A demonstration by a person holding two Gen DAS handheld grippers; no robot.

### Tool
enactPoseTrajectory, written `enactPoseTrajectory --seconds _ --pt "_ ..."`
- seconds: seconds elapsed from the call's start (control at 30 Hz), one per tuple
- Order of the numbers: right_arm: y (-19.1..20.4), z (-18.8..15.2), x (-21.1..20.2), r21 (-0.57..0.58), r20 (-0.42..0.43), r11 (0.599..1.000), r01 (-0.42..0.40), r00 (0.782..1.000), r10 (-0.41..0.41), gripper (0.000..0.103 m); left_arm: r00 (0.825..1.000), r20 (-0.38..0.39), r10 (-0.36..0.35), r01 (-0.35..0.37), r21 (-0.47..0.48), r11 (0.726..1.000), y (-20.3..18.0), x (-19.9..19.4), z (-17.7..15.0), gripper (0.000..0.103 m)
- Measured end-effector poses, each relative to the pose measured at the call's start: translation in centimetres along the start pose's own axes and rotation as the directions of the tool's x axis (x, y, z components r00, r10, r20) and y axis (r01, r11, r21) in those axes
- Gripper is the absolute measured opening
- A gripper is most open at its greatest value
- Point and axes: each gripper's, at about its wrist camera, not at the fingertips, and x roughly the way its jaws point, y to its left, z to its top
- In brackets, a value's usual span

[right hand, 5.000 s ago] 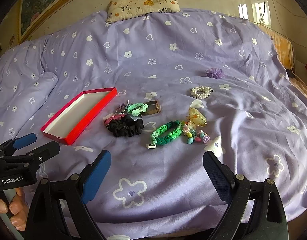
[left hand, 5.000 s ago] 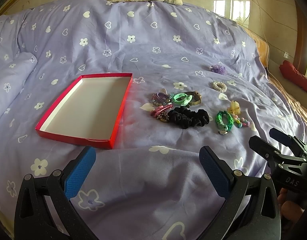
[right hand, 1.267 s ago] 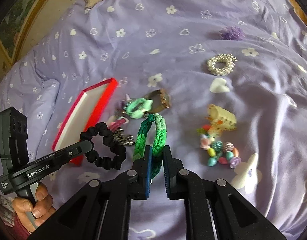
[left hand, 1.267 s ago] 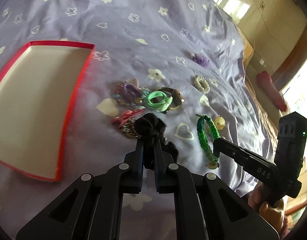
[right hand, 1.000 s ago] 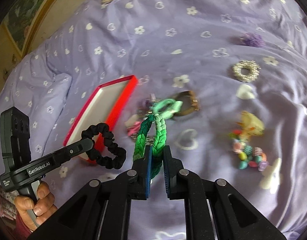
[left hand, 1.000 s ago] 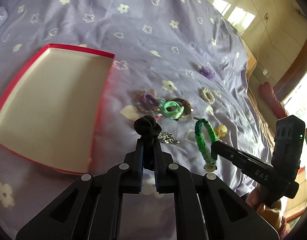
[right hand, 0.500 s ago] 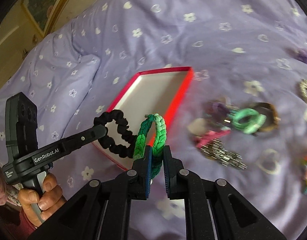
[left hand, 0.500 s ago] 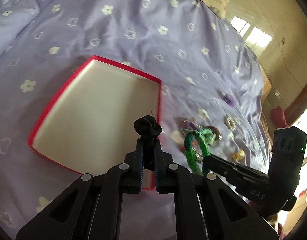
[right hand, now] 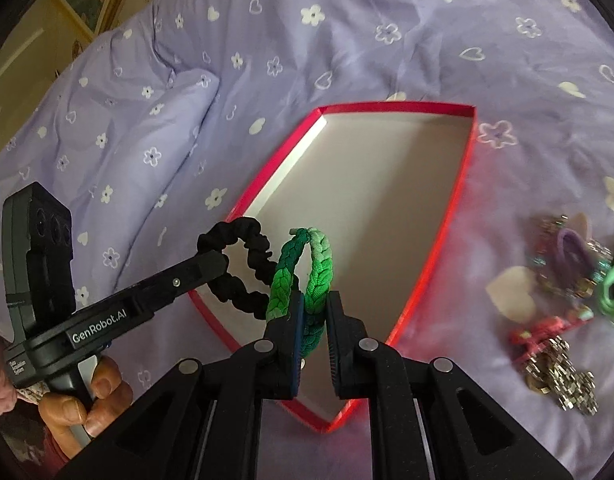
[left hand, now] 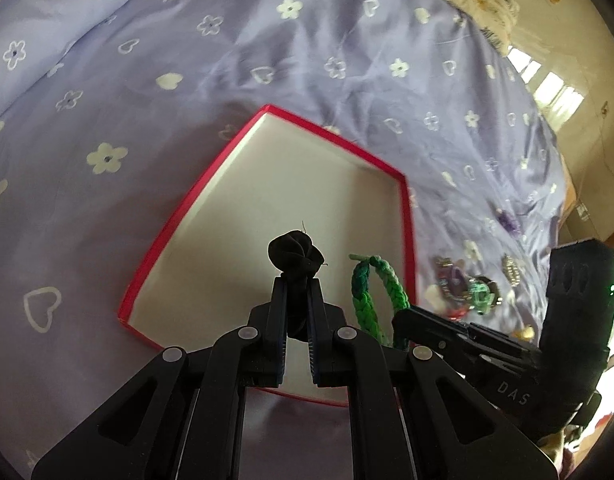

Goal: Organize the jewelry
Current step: 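Drop the scrunchie into the box with the left tool while the right drops the bracelet, then move the left tool to the pink clip while the right moves to the gold watch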

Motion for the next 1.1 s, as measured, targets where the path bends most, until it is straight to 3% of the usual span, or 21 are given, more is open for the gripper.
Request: enactPoseTrajectory --seconds 0.27,0.53,0.67,0.77,1.1 --pt "-0.3 0.3 3.5 -0.018 -0.098 0.999 0.031 0.995 -0.033 0.01 0.997 -0.058 0.053 -0.055 -0.026 0.998 1.9 2.1 -0.5 0.007" --pt "0.0 0.3 4.1 -0.051 -0.111 0.997 0.054 0.992 -0.06 0.016 0.988 -0.083 0.129 -0.129 0.002 0.992 1.9 3.0 -0.9 0.012" --pt "-0.2 0.4 4.0 -0.042 -0.106 0.998 0.052 0.993 -0.056 0.02 0.985 -0.075 0.157 -0.156 0.012 0.988 1.7 2.6 -0.9 0.025" --pt "-0.2 0.5 3.5 -0.041 -0.092 0.998 0.046 0.995 -0.049 0.033 0.983 -0.059 0.173 -0.172 0.019 0.985 1.5 2.0 -0.9 0.039" --pt "-0.7 -0.3 -0.5 -0.012 -0.016 1.0 0.021 1.0 -0.021 0.037 0.982 -0.023 0.188 -0.188 0.031 0.982 0.3 -0.3 -1.1 0.051"
